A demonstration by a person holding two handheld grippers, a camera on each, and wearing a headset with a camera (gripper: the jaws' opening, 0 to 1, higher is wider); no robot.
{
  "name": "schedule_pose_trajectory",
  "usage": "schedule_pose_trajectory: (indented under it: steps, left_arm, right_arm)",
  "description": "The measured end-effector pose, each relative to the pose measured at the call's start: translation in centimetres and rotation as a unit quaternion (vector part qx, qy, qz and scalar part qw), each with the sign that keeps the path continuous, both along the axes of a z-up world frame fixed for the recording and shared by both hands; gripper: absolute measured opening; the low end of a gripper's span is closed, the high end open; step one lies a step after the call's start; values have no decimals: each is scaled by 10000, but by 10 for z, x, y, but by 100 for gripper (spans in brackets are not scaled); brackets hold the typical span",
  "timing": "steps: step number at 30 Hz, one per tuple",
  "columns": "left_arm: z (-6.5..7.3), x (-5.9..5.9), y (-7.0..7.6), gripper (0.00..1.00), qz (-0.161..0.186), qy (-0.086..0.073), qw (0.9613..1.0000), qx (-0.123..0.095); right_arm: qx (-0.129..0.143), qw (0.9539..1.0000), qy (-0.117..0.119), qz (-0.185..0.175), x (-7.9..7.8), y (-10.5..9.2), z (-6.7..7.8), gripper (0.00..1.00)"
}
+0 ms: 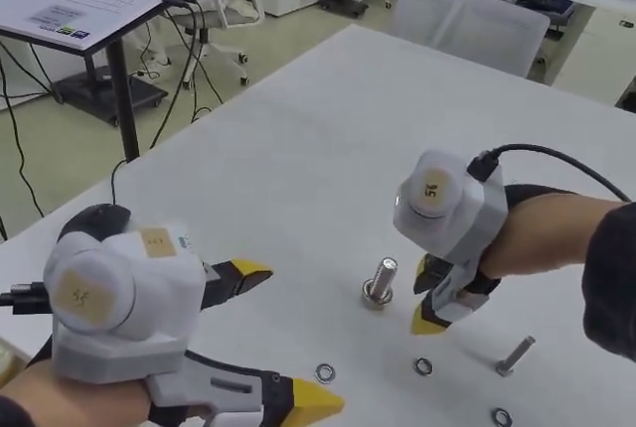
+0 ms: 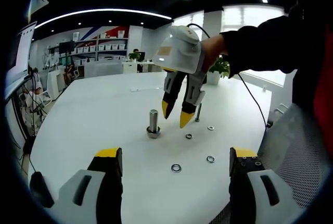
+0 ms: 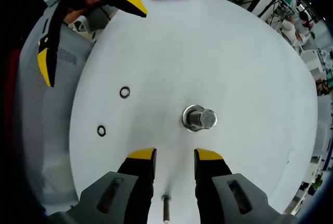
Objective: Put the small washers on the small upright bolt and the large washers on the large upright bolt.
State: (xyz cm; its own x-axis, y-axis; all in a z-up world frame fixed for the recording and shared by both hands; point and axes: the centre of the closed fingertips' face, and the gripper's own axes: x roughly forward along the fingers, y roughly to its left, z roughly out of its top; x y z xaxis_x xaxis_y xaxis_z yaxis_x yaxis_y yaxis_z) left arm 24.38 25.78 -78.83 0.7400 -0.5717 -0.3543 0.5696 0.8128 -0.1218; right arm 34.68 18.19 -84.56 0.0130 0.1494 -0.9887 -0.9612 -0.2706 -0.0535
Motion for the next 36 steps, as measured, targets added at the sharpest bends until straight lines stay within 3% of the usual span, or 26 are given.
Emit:
schedule_pose_trajectory:
  steps: [12, 36]
  left_arm:
    - [1, -2, -2, 84, -11, 6, 10000, 14]
    - [2, -5, 2, 84, 30, -16, 10000, 26]
  right_arm:
    - [82, 9998, 123, 95, -25, 4, 1, 30]
    - [181, 9971, 424, 610, -79, 43, -13, 29]
